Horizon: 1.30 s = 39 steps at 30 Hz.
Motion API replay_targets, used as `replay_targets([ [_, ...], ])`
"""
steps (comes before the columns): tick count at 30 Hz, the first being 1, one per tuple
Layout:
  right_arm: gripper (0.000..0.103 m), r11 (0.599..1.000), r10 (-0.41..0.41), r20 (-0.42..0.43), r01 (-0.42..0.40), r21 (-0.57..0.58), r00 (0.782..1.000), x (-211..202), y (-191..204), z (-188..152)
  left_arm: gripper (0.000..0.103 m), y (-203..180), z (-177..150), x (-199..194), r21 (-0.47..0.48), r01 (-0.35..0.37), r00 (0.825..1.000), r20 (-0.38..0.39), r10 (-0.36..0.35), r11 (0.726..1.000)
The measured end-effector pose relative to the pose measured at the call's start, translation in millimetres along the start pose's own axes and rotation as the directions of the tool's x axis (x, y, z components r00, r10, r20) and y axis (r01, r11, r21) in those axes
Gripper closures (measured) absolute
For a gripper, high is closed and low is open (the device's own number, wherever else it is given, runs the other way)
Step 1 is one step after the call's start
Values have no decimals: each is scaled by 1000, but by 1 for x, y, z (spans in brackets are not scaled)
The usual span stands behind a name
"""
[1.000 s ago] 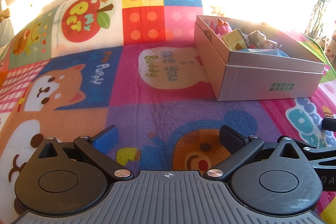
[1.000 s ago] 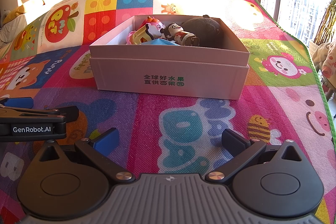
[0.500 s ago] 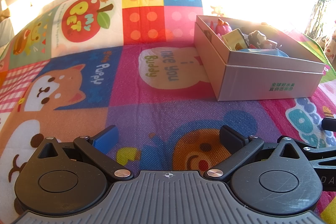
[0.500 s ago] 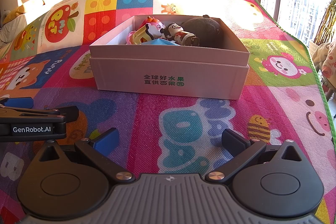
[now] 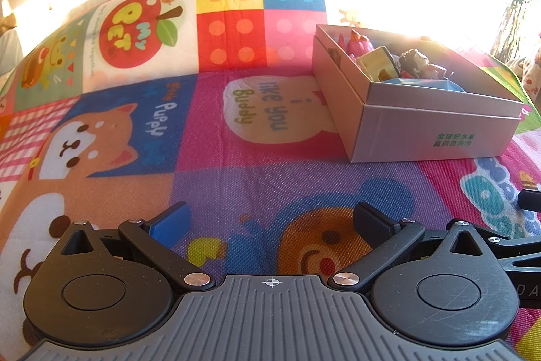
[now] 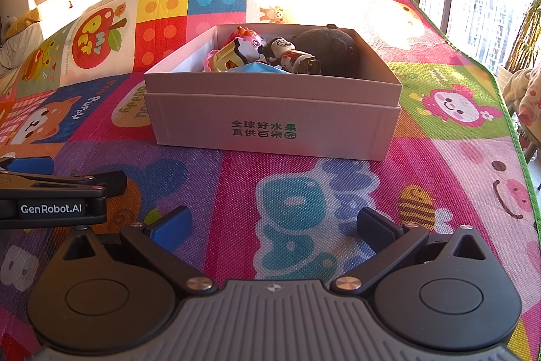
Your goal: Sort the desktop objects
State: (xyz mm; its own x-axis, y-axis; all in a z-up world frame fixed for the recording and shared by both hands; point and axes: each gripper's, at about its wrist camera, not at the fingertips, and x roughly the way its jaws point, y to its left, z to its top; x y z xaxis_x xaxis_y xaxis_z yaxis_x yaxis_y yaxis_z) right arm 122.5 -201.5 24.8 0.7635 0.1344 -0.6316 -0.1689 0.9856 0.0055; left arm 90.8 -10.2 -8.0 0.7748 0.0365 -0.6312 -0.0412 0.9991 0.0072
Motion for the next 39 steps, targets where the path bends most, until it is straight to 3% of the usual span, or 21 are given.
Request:
replay_targets([
  [39,0,1000,0,0,0,0,1000,0,0,0,0,-1,2,2,0,0,1000,-1,0,1000],
])
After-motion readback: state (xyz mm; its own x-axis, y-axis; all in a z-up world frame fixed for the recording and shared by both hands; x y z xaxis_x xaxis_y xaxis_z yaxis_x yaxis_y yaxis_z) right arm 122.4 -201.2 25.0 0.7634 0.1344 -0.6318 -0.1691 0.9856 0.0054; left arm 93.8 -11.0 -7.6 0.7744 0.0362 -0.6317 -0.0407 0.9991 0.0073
